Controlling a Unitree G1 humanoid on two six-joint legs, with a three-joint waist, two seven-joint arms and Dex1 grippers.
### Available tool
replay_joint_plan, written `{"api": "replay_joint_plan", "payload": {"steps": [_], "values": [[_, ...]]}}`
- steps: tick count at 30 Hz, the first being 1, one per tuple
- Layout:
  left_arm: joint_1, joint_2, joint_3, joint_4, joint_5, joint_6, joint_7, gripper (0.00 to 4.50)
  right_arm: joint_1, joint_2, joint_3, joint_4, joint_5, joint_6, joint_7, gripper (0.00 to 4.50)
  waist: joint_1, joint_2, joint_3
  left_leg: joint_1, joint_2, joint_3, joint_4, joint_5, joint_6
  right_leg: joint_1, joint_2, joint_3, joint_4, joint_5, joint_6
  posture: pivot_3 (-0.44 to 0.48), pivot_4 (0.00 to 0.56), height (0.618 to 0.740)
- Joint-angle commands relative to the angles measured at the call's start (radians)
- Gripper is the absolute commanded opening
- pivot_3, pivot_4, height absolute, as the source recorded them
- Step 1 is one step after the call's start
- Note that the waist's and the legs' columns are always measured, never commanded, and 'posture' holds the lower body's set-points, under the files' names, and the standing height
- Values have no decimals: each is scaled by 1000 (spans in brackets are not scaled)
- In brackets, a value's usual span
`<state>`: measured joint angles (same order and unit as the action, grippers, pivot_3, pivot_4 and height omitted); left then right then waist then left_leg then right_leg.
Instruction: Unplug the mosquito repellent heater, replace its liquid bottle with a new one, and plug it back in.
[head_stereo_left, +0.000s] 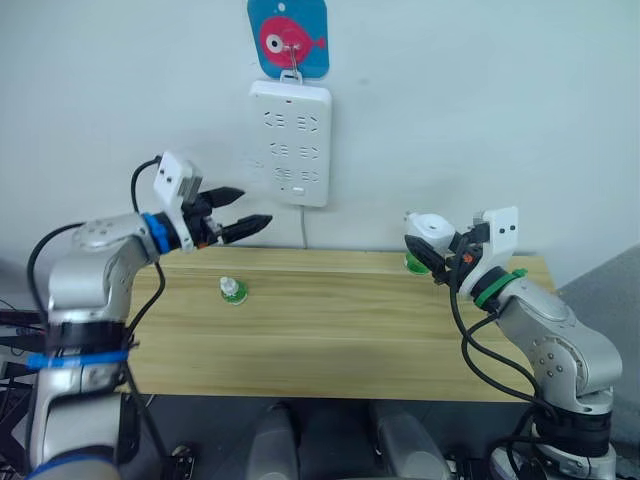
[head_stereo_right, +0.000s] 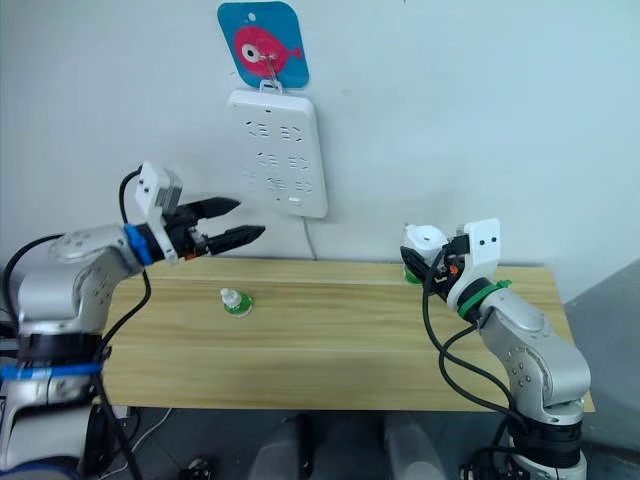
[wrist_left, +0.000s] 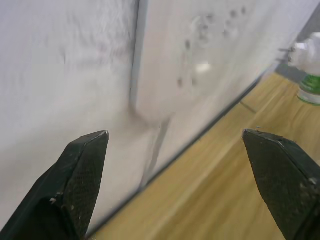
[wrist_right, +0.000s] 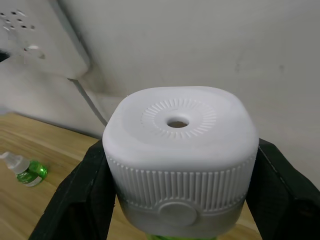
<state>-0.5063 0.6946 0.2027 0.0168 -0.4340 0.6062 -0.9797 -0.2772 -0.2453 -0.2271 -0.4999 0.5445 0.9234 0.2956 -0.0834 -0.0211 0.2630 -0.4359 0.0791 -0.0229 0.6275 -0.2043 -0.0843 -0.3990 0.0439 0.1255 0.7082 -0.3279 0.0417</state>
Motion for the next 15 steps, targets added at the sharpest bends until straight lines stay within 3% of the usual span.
{"api": "replay_joint_plan", "payload": {"steps": [1, 4, 7, 11, 15], "values": [[104, -12, 51, -217, -49, 8, 68, 4480, -17, 38, -97, 33, 103, 27, -33, 3090, 7, 0, 0, -2, 0, 0, -1, 0, 0, -2, 0, 0, -1, 0, -1, -22, 254, 740], [190, -74, 23, -377, -72, -1, 138, 4480, -34, 87, -200, 92, 215, 108, -106, 3090, 27, 0, 0, -7, 0, -1, -1, 1, -2, -6, 0, -1, -2, 0, -1, -9, 258, 740], [244, -201, -128, -468, -28, -75, 198, 4480, -48, 176, -334, 141, 432, 220, -244, 3090, 44, 0, 1, -8, -2, 0, 0, 0, -1, -6, -2, -1, -2, 0, -1, -4, 265, 740], [212, -336, -263, -391, 45, -169, 254, 4480, -46, 253, -381, 118, 727, 249, -451, 3090, 50, 0, 3, -8, -3, 0, 1, 0, -1, -6, -3, 0, -3, 1, 0, -5, 271, 740], [178, -395, -305, -313, 74, -227, 275, 4480, -37, 236, -328, 103, 943, 191, -609, 3090, 39, 0, 3, -8, -4, 0, 1, 0, 0, -6, -2, 0, -3, 1, 0, -21, 274, 740]]}}
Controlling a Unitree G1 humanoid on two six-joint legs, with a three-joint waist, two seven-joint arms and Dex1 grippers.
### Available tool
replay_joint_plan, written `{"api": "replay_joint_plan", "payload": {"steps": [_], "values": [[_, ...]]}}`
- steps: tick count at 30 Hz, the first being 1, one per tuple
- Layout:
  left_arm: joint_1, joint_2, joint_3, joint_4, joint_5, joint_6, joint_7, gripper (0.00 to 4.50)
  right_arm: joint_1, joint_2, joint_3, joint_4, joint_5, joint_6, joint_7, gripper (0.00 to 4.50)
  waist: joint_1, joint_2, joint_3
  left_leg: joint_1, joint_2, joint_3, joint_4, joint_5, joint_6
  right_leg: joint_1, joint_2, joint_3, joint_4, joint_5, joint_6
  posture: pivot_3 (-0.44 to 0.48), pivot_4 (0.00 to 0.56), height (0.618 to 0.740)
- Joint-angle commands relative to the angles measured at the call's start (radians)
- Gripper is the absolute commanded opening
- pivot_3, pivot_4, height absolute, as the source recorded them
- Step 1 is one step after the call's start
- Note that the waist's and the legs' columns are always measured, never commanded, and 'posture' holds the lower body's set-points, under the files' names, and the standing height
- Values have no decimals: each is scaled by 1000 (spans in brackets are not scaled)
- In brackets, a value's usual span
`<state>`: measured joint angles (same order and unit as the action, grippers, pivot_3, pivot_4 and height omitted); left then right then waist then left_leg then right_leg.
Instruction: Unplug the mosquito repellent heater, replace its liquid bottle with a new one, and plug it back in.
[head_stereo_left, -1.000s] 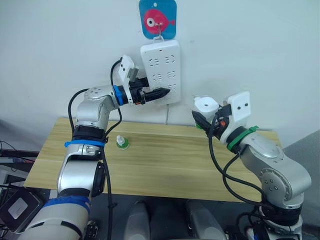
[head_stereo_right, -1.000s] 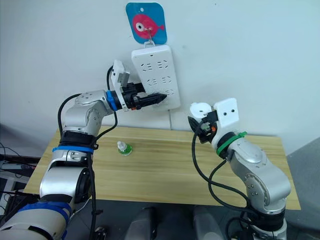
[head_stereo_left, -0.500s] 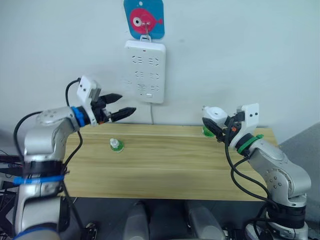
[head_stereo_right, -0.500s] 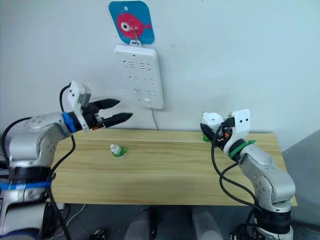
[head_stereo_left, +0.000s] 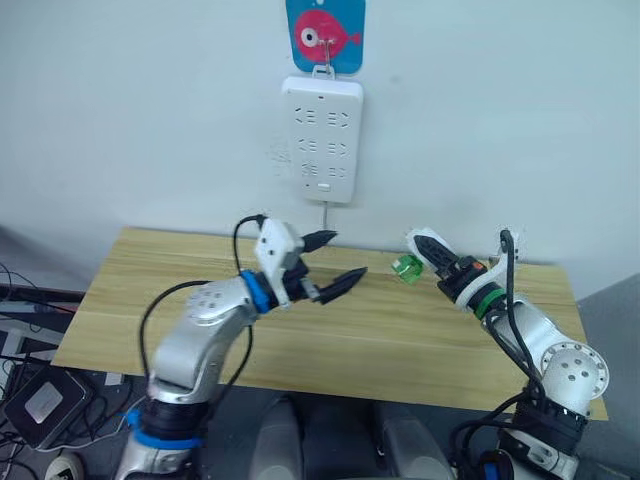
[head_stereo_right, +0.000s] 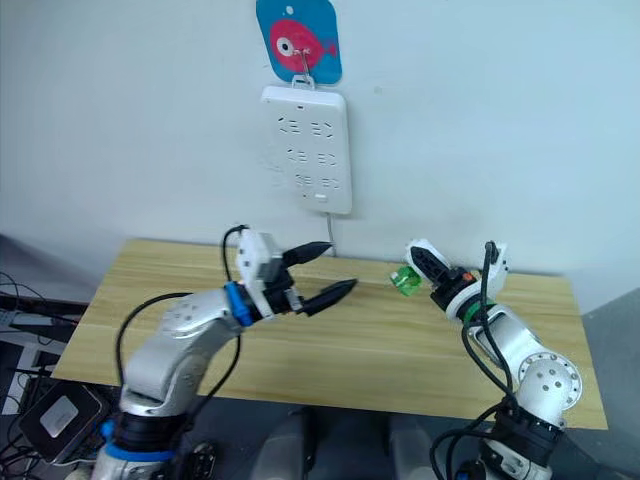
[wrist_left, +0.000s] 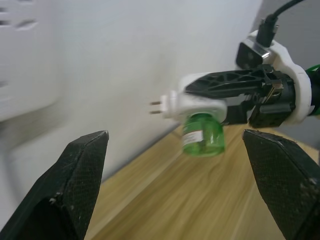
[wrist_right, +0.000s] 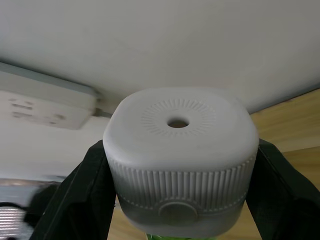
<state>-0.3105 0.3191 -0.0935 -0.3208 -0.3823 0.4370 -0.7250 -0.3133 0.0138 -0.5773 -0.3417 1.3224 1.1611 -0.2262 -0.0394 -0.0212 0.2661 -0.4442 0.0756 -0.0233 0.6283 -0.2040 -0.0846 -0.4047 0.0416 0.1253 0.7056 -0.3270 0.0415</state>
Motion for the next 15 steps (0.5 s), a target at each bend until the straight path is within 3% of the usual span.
{"api": "replay_joint_plan", "payload": {"steps": [1, 7, 15], "values": [[-32, -41, -21, 50, 28, -73, 27, 4480, -2, -21, 42, -66, 208, -77, -130, 3090, -9, 0, 0, 0, 0, 0, 0, 0, 0, 0, 0, 0, 0, 0, 0, -21, 274, 740], [-73, -109, -54, 122, 43, -128, 43, 4480, -5, -67, 145, -96, 363, -231, -278, 3090, -18, 0, 0, -2, 0, 0, 0, 0, 0, -1, 0, 0, -1, 0, 0, -41, 270, 740], [-83, -156, -88, 122, 45, -142, 42, 4480, 13, -152, 252, -114, 447, -370, -321, 3090, -18, 0, 0, -3, 0, -1, 0, 0, 0, -1, 0, -1, -2, 0, 0, -53, 268, 740]]}}
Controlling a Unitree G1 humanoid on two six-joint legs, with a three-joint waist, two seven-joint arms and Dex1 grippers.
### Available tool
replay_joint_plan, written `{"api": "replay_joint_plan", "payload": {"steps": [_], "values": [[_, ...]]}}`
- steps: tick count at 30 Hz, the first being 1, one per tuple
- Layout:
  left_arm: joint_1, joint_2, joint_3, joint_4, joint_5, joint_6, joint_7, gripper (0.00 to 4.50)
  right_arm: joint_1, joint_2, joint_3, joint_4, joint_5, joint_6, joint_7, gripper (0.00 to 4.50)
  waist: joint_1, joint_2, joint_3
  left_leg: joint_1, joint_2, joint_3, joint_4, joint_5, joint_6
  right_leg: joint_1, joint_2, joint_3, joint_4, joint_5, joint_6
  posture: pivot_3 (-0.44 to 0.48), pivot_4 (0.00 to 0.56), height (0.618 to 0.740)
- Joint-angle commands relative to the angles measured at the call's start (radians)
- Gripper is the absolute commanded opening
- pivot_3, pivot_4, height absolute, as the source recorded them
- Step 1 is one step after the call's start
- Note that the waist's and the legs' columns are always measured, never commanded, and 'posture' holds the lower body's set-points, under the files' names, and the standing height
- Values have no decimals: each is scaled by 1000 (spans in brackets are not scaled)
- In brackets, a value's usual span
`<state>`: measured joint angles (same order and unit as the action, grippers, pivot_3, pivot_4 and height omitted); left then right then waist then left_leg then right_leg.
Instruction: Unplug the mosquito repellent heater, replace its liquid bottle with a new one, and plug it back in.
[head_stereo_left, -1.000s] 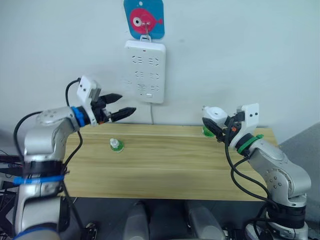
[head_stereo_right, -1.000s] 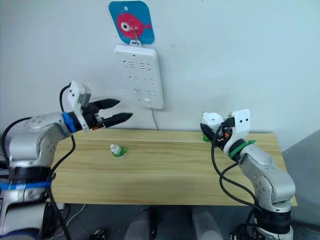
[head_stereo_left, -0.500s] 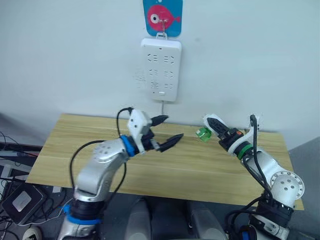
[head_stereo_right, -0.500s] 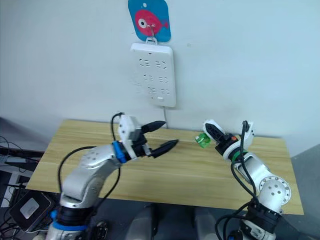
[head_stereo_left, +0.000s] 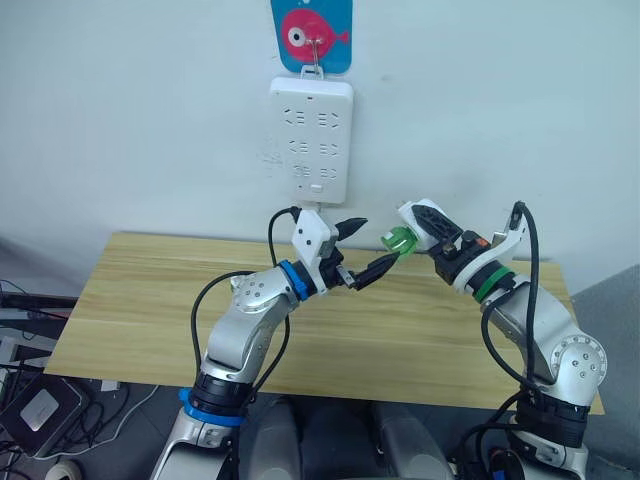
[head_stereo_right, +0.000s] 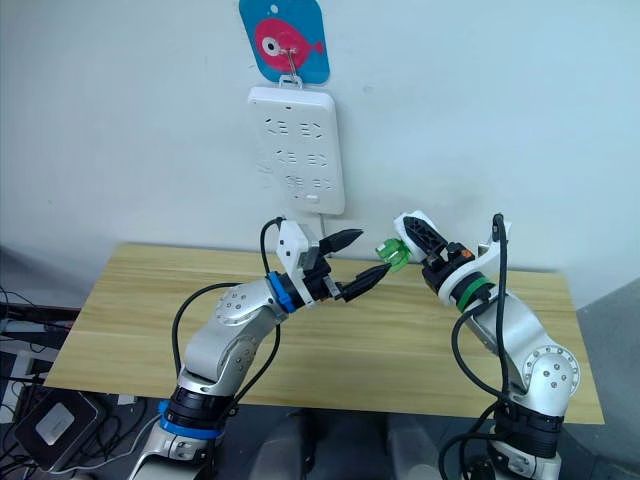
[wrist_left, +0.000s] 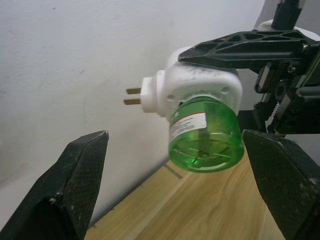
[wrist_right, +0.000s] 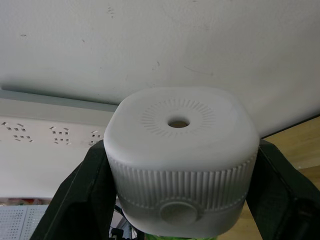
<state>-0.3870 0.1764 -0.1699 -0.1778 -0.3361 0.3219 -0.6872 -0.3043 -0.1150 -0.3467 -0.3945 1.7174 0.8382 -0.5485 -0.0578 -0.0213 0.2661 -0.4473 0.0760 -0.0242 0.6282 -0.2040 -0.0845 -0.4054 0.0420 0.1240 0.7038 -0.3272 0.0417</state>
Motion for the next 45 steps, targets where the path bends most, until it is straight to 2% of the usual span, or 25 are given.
{"api": "replay_joint_plan", "payload": {"steps": [1, 21, 24, 30, 39, 41, 45], "values": [[-10, -17, -12, -19, 0, -28, 6, 4480, 8, -32, 31, -65, 59, -59, 1, 3090, 0, 0, 0, 0, 0, 0, 0, 0, 0, 0, 0, 0, 0, 0, 0, -53, 268, 740], [-16, -53, -35, -5, 7, -43, 21, 4480, 47, -132, 153, -102, 123, -215, 10, 3090, 1, 0, 0, 0, 0, 0, 1, 0, 0, 0, 0, 0, 0, 0, 0, -58, 268, 740], [-11, -48, -38, -6, 5, -37, 16, 3950, 47, -140, 163, -102, 129, -227, 12, 3090, 1, 0, 0, 0, 0, 0, 1, 0, 0, 0, 0, 0, 0, 0, 0, -58, 268, 740], [-3, -47, -49, -1, 1, -27, 12, 2243, 41, -147, 180, -107, 143, -248, 14, 3090, 1, 0, 0, 0, 0, 0, 1, 0, 0, 0, 0, 0, 1, 0, 0, -59, 270, 740], [-12, -62, -49, 4, 15, -42, 39, 2240, 46, -160, 197, -120, 151, -266, 12, 3090, 1, 0, 0, 0, 0, 0, 1, 0, 0, 0, 0, 0, 1, 0, 0, -60, 271, 740], [-11, -61, -49, 2, 17, -48, 38, 2982, 47, -162, 200, -121, 152, -268, 13, 3090, 1, 0, 0, 0, 0, -1, 1, 0, 0, 0, 0, 0, 1, 0, 0, -60, 271, 740], [-12, -62, -52, 1, 27, -54, 49, 4102, 50, -168, 202, -120, 151, -272, 17, 3090, 1, 0, 0, 0, 0, -1, 1, 0, 0, 0, 0, 0, 1, 0, 0, -61, 269, 740]]}}
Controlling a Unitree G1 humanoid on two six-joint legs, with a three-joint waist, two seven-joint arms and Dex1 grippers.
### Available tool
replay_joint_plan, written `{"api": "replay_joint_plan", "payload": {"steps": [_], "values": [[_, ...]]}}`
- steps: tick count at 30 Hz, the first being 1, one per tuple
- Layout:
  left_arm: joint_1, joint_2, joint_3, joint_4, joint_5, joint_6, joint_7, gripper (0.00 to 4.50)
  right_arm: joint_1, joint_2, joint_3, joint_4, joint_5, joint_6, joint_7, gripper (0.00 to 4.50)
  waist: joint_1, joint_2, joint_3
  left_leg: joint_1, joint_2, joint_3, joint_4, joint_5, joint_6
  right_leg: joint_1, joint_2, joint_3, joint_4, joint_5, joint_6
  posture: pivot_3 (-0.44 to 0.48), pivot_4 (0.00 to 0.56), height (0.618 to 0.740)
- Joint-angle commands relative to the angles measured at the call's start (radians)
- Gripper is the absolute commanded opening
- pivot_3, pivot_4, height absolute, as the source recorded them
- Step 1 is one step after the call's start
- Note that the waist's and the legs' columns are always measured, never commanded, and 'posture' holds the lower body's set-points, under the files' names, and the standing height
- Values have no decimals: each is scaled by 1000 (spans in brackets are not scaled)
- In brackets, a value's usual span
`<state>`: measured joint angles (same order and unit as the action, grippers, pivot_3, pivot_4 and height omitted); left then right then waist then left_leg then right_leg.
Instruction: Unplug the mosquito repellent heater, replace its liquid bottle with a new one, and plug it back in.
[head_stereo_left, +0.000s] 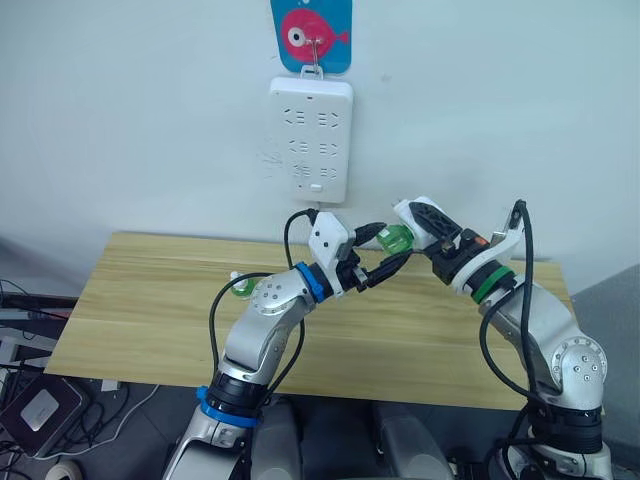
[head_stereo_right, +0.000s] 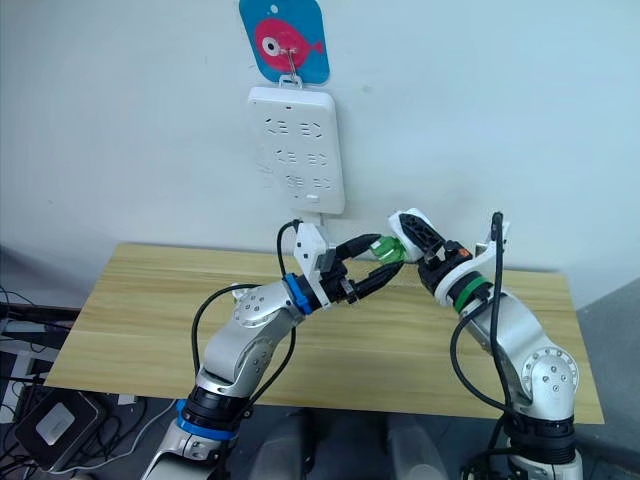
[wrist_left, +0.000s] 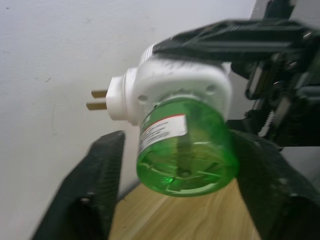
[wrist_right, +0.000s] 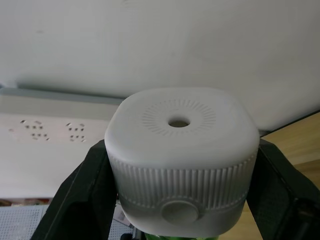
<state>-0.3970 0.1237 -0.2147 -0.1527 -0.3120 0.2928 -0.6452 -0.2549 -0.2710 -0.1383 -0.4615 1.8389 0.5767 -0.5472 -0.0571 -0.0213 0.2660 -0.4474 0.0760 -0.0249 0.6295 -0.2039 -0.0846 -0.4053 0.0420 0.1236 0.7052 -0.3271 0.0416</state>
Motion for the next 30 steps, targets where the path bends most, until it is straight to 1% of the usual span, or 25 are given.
{"api": "replay_joint_plan", "payload": {"steps": [1, 7, 10, 14, 15, 20, 22, 24, 25, 26, 28, 30], "values": [[-4, -11, -6, -25, 4, -25, 8, 4102, 2, -14, -6, -52, 29, -12, 17, 3090, 0, 0, 0, 0, 0, 0, 0, 0, 0, 0, 0, 0, 0, 0, 0, -61, 269, 740], [-6, -17, -2, -34, -6, -26, 5, 4102, 5, -26, -7, -46, 30, -14, 22, 3090, 0, 0, 0, 0, 0, 0, 0, 0, 0, 0, 0, 0, 1, 0, 0, -59, 265, 740], [-3, -19, 3, -40, -11, -32, 2, 3518, 4, -28, -7, -42, 28, -16, 24, 3090, 0, 0, 0, 0, 0, 0, 0, 0, 0, 0, 0, 0, 1, 0, 0, -59, 262, 740], [4, -17, 1, -42, -14, -33, -2, 2320, 3, -28, -5, -42, 27, -21, 22, 3090, 0, 0, 0, 0, 0, 0, 1, 0, 0, 0, 0, 0, 1, 0, 0, -58, 261, 740], [7, -17, 0, -43, -15, -33, -3, 2253, 3, -27, -4, -44, 28, -23, 21, 3090, 0, 0, 0, 0, 0, 0, 1, 0, 0, 0, 0, 0, 1, 0, 0, -58, 261, 740], [7, -13, -6, -39, -9, -41, -7, 2253, 4, -27, 9, -62, 33, -22, 12, 3090, 0, 0, 0, 0, 0, 0, 1, 0, 0, 0, 0, 0, 2, 0, 0, -58, 261, 740], [-5, -1, -4, -25, 3, -57, -16, 2253, 4, -54, 18, -65, 23, 5, 23, 3090, 0, 0, 0, 0, 0, 0, 1, 0, 0, 0, 0, 0, 2, 0, 0, -58, 261, 740], [-32, 31, -1, 5, 15, -88, -58, 2253, -2, -100, 19, -48, 48, 49, 62, 3801, 0, 0, 0, 0, 0, 0, 1, 0, 0, 0, 0, 0, 2, 0, 0, -67, 257, 740], [-48, 56, 0, 25, 17, -110, -97, 2253, -10, -135, 15, -27, 75, 80, 91, 4054, 0, 0, 0, 0, 0, 0, 1, 0, 0, 0, 0, 0, 3, 0, 0, -70, 256, 740], [-65, 85, 4, 48, 14, -132, -142, 2253, -23, -182, 9, 6, 104, 125, 131, 4449, 0, 0, 0, 1, 0, 0, 2, 0, 0, 0, 0, 0, 3, 0, 0, -70, 256, 740], [-93, 132, 2, 94, 12, -181, -221, 2253, -50, -270, 3, 74, 131, 216, 216, 4484, 0, 0, 0, 1, 0, 0, 2, 0, 0, 0, 0, 0, 5, 0, 0, -77, 258, 740], [-117, 187, -7, 148, 15, -254, -324, 2253, -94, -384, 22, 164, 133, 342, 325, 4484, -1, 0, 0, 1, -1, 1, 4, 1, 1, 0, 0, 1, 6, 0, 0, -77, 258, 740]]}}
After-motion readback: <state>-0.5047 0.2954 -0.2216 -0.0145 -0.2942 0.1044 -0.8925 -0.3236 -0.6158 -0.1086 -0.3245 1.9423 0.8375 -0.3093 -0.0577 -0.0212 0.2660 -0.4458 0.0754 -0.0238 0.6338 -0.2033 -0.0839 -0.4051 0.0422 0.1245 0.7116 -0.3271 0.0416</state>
